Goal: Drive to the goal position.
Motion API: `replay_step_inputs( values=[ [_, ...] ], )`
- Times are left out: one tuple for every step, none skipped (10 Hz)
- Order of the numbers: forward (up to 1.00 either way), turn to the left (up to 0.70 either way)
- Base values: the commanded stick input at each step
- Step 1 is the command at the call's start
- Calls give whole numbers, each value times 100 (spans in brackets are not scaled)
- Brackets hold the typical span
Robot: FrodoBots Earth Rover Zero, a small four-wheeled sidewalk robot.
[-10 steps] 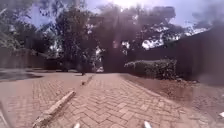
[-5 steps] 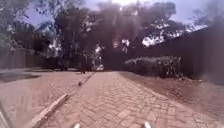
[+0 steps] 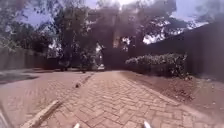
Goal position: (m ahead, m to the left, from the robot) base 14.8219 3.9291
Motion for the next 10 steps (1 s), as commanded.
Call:
replay_step_inputs(
  values=[
    [70, 0],
    [70, 0],
    [70, 0],
    [70, 0],
    [70, 0],
    [70, 0],
    [70, 0],
    [70, 0],
    [70, 0],
    [70, 0]
  ],
)
